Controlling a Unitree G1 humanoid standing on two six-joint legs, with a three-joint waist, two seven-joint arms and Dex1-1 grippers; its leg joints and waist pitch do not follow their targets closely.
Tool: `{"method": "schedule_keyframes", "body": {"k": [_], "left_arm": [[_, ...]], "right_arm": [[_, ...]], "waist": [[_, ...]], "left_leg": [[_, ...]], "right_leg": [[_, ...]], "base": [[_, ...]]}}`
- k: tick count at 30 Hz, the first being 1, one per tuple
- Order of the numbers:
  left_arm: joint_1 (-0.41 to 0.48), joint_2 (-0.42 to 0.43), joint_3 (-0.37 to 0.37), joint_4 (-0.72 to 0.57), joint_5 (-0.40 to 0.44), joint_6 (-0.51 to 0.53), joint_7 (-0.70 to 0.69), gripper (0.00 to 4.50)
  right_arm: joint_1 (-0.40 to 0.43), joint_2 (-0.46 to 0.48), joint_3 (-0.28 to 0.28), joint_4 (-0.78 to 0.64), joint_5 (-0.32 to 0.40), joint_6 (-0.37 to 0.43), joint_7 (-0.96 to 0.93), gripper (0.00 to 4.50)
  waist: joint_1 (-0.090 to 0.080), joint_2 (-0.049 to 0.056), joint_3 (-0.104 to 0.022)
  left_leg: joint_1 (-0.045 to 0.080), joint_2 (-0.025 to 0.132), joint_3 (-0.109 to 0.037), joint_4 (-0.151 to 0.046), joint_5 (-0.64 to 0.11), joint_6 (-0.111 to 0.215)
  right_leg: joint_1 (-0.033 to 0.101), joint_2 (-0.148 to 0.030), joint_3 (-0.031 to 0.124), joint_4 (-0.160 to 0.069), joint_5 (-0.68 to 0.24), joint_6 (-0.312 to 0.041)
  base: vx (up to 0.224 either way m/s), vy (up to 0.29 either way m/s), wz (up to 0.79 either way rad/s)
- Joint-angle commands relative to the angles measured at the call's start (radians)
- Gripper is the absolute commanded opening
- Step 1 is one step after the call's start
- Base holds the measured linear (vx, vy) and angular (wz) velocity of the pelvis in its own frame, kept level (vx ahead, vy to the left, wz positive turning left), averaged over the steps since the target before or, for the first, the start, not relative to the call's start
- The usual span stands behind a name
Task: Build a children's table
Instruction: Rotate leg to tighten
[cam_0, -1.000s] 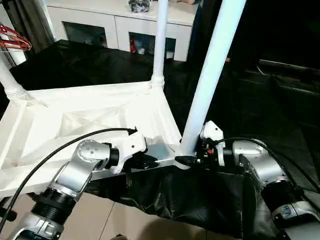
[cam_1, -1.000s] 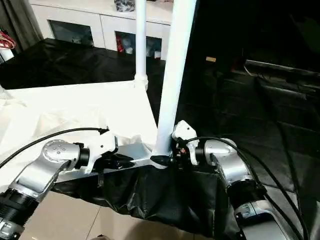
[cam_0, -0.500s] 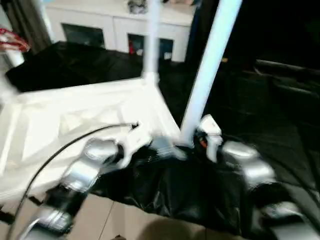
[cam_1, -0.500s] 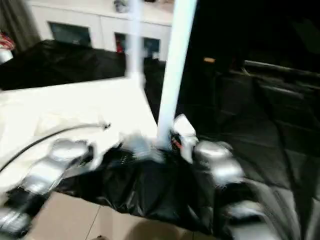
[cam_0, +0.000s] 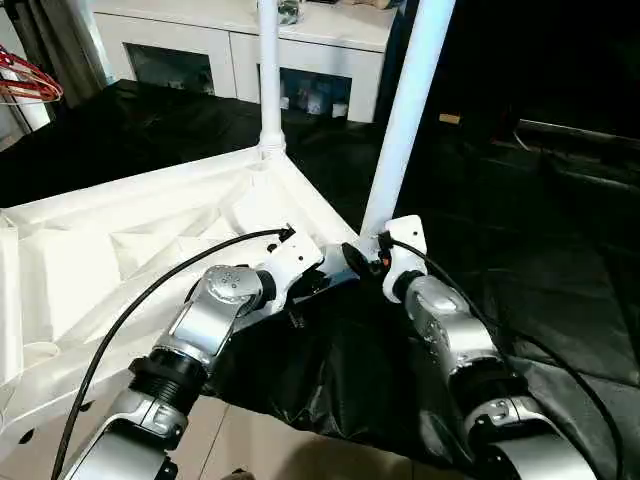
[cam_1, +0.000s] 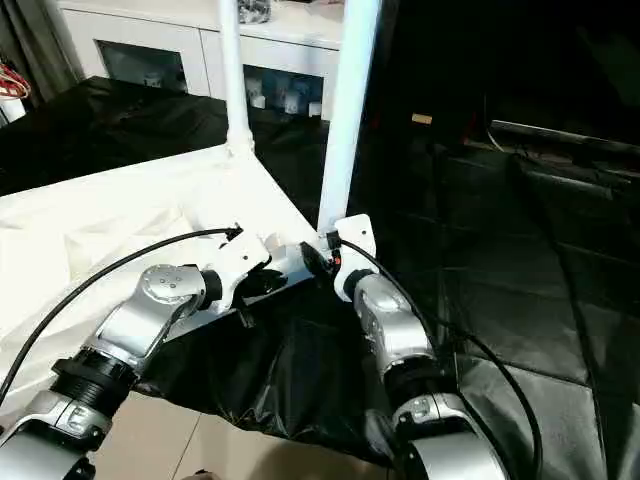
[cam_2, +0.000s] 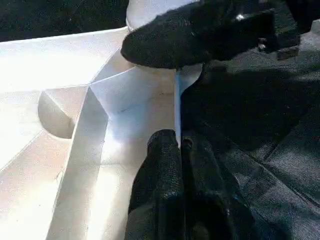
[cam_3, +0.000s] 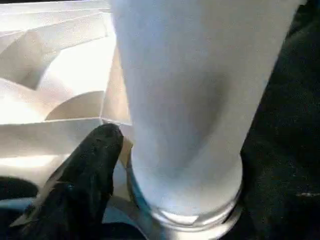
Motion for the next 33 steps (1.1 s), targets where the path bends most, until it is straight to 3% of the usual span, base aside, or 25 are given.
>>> {"method": "schedule_keyframes", "body": {"k": [1, 8, 12, 20, 33], "left_arm": [[0.006, -0.025, -0.018, -0.043, -0.043, -0.065, -0.023, 0.00], [0.053, 0.034, -0.014, -0.120, -0.086, -0.094, -0.143, 0.00], [0.078, 0.083, -0.021, -0.160, -0.111, -0.104, -0.234, 0.00], [0.109, 0.145, -0.017, -0.210, -0.135, -0.094, -0.323, 0.00], [0.133, 0.188, -0.008, -0.236, -0.147, -0.086, -0.372, 0.00]], "right_arm": [[0.004, 0.006, 0.078, -0.042, -0.009, -0.003, 0.101, 3.92], [0.011, -0.101, 0.083, -0.094, 0.026, 0.011, 0.300, 3.92], [0.030, -0.201, 0.143, -0.129, 0.022, 0.019, 0.516, 3.92], [0.047, -0.297, 0.172, -0.190, 0.058, 0.058, 0.721, 3.92], [0.057, -0.341, 0.200, -0.205, 0.041, 0.058, 0.784, 2.75]], "waist": [[-0.005, 0.000, -0.069], [-0.002, 0.000, -0.070], [-0.001, 0.001, -0.067], [0.001, 0.001, -0.068], [0.002, -0.001, -0.068]], "left_leg": [[0.014, 0.070, -0.027, -0.073, -0.187, 0.023], [0.009, 0.069, -0.026, -0.069, -0.166, 0.046], [0.012, 0.070, -0.026, -0.070, -0.194, 0.049], [0.012, 0.072, -0.027, -0.069, -0.186, 0.058], [0.012, 0.070, -0.027, -0.068, -0.182, 0.054]], "right_leg": [[0.045, -0.118, 0.081, -0.087, -0.275, -0.139], [0.048, -0.116, 0.081, -0.083, -0.249, -0.148], [0.047, -0.114, 0.078, -0.088, -0.294, -0.144], [0.047, -0.112, 0.078, -0.084, -0.270, -0.161], [0.045, -0.109, 0.077, -0.087, -0.295, -0.155]], "base": [[0.000, 0.000, 0.00], [0.000, 0.000, 0.00], [0.000, 0.000, 0.00], [0.000, 0.000, 0.00], [0.000, 0.000, 0.00]]}}
